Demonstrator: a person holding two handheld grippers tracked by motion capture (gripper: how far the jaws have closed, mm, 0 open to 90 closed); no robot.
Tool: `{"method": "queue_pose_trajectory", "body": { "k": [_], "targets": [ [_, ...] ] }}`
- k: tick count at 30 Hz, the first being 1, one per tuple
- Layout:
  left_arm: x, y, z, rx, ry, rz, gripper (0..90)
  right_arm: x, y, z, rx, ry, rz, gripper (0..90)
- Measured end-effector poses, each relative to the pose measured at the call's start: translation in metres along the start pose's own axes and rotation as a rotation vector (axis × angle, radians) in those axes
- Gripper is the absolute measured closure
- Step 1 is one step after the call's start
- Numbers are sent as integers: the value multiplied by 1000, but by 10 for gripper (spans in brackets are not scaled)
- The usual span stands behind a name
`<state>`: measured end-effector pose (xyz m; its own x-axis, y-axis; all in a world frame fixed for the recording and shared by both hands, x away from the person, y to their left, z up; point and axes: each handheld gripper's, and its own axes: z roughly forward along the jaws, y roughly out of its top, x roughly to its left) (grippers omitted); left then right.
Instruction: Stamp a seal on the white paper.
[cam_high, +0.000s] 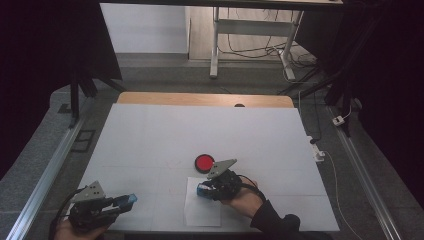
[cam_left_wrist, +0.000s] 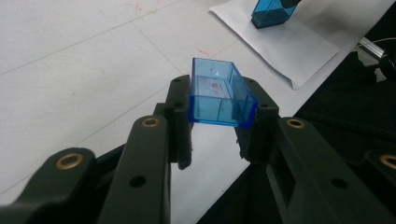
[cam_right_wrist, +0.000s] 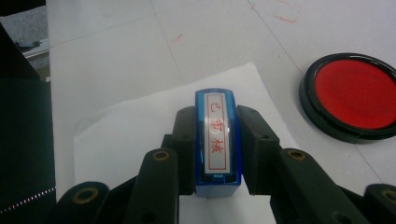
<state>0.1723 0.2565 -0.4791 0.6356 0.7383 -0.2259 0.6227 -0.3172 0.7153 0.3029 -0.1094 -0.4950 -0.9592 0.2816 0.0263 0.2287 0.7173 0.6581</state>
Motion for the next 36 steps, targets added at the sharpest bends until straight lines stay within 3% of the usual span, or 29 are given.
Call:
{"method": "queue_pose_trajectory", "body": {
  "k": [11, 28, 32, 36],
  "targets": [
    [0, 0, 1, 4, 1, 1, 680, -2, -4, 0, -8, 16, 43, 705],
    [0, 1, 1, 9, 1, 2, 681, 9, -2, 1, 9, -42, -30, 707],
    [0, 1, 1, 9, 1, 1, 680, 8, -2, 1, 14, -42, -28, 707],
    [0, 1, 1, 10, 1, 2, 680, 3, -5, 1, -9, -9, 5, 707]
  ]
}}
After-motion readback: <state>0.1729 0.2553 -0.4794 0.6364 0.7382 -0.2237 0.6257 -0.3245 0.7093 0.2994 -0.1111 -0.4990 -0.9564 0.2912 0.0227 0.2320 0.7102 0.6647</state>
